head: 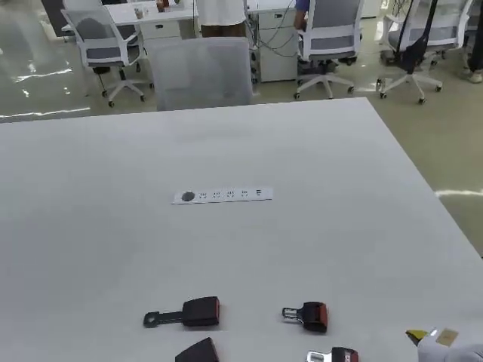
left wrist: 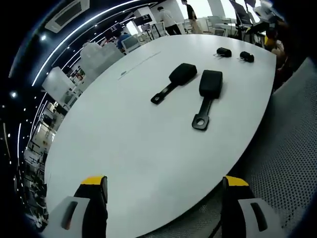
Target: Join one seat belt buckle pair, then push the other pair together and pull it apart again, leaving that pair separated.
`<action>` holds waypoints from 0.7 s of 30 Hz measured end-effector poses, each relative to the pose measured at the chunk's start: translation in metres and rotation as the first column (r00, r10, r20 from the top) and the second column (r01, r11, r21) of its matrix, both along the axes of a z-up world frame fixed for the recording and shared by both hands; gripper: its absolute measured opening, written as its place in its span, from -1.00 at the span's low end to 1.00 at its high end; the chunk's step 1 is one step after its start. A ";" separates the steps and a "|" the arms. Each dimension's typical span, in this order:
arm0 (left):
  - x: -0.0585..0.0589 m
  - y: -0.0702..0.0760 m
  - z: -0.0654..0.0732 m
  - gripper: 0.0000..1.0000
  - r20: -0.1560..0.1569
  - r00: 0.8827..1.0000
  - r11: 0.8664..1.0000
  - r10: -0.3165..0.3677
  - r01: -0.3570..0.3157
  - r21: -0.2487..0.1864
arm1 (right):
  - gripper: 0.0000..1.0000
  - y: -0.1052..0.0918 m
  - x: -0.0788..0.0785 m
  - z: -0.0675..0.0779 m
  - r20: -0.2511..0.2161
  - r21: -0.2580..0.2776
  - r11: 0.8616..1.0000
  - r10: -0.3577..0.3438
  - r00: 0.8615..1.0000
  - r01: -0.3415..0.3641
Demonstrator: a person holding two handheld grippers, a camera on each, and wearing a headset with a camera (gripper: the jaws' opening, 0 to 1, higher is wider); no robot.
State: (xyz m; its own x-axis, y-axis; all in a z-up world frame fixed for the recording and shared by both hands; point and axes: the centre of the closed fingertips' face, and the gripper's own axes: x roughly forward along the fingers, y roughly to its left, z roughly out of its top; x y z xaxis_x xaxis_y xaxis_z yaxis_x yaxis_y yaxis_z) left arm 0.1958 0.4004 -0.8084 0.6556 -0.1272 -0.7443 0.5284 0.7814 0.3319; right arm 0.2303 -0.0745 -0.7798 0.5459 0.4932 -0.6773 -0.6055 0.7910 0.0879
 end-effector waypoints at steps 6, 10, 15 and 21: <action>0.001 -0.001 0.002 1.00 0.006 1.000 1.000 0.000 0.000 -0.010 | 1.00 0.001 -0.009 -0.001 -0.011 -0.004 1.000 0.010 1.000 -0.010; 0.002 -0.002 0.003 1.00 0.017 1.000 1.000 0.004 -0.004 -0.023 | 1.00 0.001 -0.010 -0.003 -0.009 -0.019 1.000 0.018 1.000 -0.018; 0.002 -0.003 0.003 1.00 0.014 1.000 1.000 0.004 -0.003 -0.027 | 1.00 0.001 -0.007 0.000 -0.001 -0.012 1.000 0.010 1.000 -0.010; 0.001 -0.003 0.002 1.00 0.003 1.000 1.000 0.001 -0.001 -0.026 | 1.00 0.004 -0.005 0.002 0.013 -0.018 1.000 0.026 1.000 -0.026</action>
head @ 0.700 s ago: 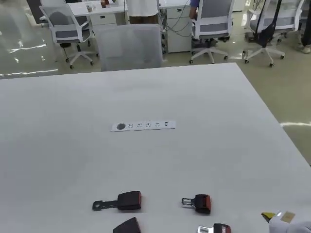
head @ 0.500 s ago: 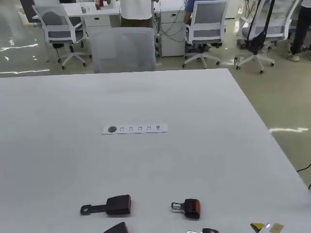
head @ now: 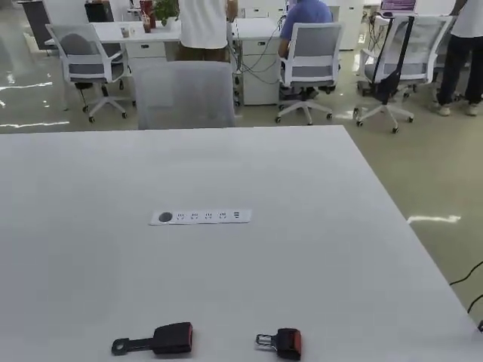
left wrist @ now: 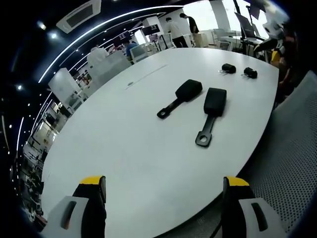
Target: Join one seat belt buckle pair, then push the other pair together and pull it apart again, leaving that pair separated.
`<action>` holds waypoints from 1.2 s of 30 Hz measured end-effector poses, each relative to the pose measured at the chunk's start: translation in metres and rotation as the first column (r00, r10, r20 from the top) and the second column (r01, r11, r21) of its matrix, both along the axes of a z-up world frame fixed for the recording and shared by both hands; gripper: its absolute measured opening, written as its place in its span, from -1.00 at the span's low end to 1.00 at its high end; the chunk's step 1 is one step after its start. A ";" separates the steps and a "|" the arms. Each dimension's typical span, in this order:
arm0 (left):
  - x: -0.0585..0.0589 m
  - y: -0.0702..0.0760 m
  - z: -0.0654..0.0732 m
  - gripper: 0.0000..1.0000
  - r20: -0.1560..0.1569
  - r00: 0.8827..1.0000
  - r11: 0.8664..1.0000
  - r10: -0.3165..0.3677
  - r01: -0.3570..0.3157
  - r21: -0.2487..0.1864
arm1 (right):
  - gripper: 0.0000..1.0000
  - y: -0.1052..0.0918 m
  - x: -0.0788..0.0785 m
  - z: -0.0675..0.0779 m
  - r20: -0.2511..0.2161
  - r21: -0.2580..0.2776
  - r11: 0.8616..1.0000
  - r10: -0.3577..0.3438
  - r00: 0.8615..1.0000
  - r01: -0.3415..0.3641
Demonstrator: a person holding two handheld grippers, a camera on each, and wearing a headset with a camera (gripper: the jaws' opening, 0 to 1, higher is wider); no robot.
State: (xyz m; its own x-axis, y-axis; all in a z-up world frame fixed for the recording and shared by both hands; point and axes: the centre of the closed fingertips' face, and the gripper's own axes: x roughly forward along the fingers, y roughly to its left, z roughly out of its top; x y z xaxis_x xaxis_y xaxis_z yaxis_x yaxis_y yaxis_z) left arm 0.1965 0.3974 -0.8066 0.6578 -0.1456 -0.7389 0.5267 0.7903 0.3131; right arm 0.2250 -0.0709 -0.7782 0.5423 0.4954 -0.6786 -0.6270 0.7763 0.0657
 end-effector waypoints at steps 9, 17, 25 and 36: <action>-0.002 -0.002 -0.002 1.00 -0.017 1.000 1.000 -0.009 0.009 -0.001 | 0.99 -0.002 0.000 -0.001 0.027 -0.012 1.000 0.016 1.000 -0.016; -0.006 -0.025 0.001 1.00 -0.045 0.998 0.997 -0.049 0.046 -0.056 | 0.96 0.006 -0.004 -0.005 0.038 -0.041 0.995 0.088 0.995 -0.087; 0.012 -0.090 0.022 1.00 0.019 0.997 0.979 -0.072 0.074 -0.192 | 0.94 0.024 -0.002 0.003 0.060 -0.047 0.990 0.133 0.989 -0.130; 0.009 -0.113 0.019 1.00 0.017 0.996 0.975 -0.087 0.089 -0.206 | 0.92 0.048 -0.011 0.004 0.082 -0.057 0.980 0.194 0.978 -0.190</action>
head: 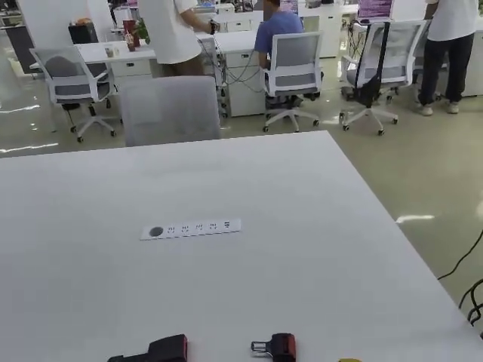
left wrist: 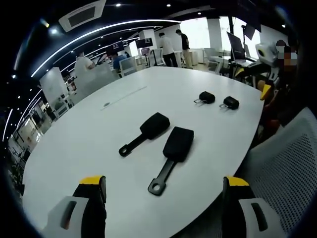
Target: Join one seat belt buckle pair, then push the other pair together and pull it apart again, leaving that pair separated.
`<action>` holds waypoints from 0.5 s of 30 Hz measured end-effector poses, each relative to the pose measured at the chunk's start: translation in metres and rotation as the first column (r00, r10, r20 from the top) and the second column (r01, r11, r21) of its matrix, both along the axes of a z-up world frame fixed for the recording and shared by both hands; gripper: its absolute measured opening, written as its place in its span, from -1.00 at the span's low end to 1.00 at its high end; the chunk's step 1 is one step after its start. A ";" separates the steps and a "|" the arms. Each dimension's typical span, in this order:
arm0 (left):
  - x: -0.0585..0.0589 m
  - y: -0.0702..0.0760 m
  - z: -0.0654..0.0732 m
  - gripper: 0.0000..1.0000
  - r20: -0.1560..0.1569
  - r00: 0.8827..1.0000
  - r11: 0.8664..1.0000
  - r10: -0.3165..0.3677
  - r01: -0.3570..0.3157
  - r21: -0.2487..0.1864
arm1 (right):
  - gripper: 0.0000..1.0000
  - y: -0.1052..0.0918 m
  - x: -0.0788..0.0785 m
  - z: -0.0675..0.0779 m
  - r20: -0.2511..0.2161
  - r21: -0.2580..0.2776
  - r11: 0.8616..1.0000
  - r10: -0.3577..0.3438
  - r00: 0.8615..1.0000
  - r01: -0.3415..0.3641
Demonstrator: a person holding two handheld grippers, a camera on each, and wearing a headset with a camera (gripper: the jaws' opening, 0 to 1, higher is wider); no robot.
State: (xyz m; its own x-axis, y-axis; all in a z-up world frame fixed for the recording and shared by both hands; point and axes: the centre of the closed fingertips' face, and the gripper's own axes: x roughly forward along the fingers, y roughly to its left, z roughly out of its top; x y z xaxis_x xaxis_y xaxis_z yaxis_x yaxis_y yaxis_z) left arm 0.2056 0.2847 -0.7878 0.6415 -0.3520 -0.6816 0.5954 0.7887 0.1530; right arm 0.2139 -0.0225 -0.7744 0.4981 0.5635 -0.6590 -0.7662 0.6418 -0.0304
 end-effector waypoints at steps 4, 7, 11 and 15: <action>0.002 0.001 0.002 1.00 0.009 1.000 1.000 0.007 -0.007 0.019 | 0.91 0.007 -0.001 -0.002 0.005 -0.009 1.000 0.009 1.000 -0.009; 0.001 0.018 0.002 0.97 0.022 0.999 0.994 0.034 -0.036 0.103 | 0.91 0.008 0.001 -0.001 0.012 -0.010 1.000 0.006 1.000 -0.006; -0.002 0.023 0.001 0.96 0.018 0.998 0.992 0.057 -0.058 0.110 | 0.93 0.007 0.003 0.001 0.026 -0.016 1.000 -0.004 1.000 0.004; -0.005 0.023 -0.001 0.97 0.016 0.998 0.992 0.055 -0.057 0.109 | 0.99 0.007 0.004 0.000 0.031 -0.012 1.000 -0.011 0.999 0.011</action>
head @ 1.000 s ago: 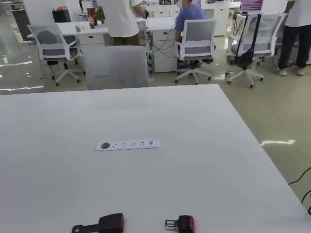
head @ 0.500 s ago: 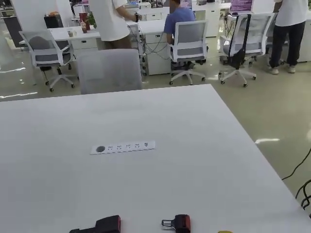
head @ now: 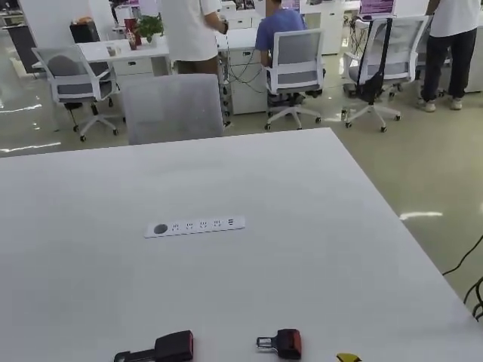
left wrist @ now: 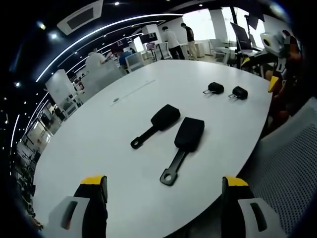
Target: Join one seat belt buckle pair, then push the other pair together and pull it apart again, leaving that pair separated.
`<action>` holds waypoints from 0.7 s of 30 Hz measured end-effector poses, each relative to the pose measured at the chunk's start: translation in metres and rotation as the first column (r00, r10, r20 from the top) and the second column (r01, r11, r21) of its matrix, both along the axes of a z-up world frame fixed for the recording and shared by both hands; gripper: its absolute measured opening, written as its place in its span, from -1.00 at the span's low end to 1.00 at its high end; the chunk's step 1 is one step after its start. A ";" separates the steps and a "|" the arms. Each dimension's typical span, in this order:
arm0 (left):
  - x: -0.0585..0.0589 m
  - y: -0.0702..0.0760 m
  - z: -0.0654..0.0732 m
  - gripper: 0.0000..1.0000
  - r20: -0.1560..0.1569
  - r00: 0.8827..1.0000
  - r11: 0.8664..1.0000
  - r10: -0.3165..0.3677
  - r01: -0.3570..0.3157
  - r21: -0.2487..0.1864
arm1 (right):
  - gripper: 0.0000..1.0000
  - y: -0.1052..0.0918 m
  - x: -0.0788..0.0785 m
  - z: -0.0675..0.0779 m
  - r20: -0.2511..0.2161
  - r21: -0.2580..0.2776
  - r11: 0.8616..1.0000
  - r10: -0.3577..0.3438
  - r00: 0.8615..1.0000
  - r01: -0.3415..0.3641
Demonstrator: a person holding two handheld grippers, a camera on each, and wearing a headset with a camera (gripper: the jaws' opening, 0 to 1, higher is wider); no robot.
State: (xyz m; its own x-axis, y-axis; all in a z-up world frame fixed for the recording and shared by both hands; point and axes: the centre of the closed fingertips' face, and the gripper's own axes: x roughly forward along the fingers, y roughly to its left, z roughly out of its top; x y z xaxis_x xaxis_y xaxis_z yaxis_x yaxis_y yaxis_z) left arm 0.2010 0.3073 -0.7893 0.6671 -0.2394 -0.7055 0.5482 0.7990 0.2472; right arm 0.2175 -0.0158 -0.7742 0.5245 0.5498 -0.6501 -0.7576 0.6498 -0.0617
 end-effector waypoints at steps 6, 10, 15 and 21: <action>-0.002 -0.001 -0.003 0.98 -0.011 1.000 1.000 -0.002 0.002 0.005 | 0.99 -0.001 -0.002 0.000 -0.009 0.008 1.000 -0.009 1.000 0.009; -0.001 -0.002 -0.003 0.98 -0.011 1.000 1.000 -0.008 0.008 0.000 | 0.97 -0.002 -0.004 -0.004 -0.016 -0.005 1.000 0.001 1.000 -0.001; -0.002 -0.002 -0.005 0.98 -0.019 1.000 1.000 -0.009 0.009 -0.002 | 0.97 -0.005 -0.001 -0.005 -0.014 -0.019 1.000 -0.006 1.000 0.006; -0.003 -0.005 -0.006 0.98 -0.032 0.999 1.000 -0.025 0.025 0.000 | 0.93 -0.006 0.003 -0.006 -0.024 -0.018 1.000 -0.011 1.000 0.011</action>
